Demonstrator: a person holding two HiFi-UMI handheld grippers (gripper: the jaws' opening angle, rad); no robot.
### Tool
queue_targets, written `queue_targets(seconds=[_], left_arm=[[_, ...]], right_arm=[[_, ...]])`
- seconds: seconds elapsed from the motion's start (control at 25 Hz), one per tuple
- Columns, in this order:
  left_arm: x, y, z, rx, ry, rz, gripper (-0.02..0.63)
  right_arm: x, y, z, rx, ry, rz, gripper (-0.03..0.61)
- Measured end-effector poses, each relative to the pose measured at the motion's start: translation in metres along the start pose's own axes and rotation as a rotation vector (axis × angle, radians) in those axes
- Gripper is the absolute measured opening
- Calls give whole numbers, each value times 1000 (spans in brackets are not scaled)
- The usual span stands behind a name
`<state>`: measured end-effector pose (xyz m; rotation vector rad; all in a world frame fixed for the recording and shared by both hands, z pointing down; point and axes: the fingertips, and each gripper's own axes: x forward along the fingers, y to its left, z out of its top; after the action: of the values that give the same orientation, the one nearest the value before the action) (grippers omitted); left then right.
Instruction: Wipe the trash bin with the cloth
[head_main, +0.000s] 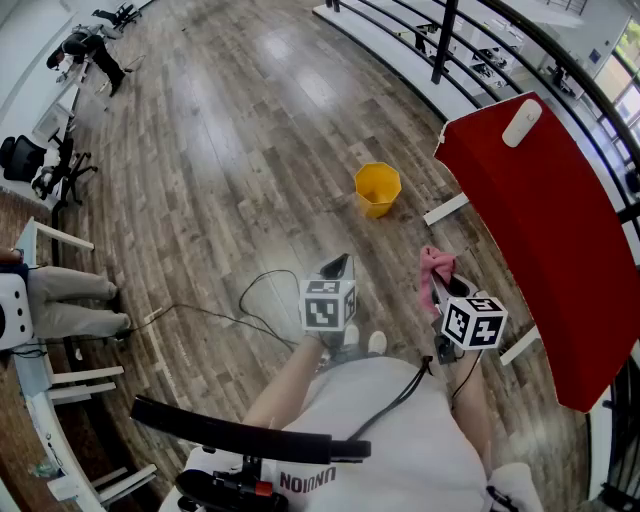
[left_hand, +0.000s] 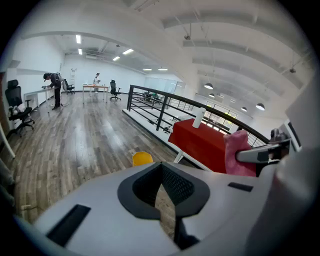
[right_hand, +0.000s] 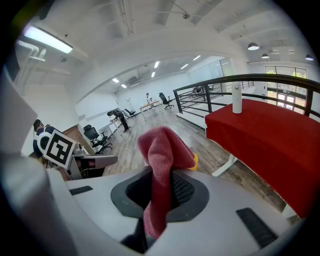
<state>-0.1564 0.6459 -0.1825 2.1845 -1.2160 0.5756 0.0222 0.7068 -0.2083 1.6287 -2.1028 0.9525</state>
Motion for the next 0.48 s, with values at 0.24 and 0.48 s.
queue_targets(seconds=[0.24,0.48], left_arm=[[-5,-3,-4,0,4,2,5],[-12,0,-8,-3,2,7,5]], right_arm=[[-3,3,-5,-3,6,4,51],[-5,9,-9,-9,10,7,51]])
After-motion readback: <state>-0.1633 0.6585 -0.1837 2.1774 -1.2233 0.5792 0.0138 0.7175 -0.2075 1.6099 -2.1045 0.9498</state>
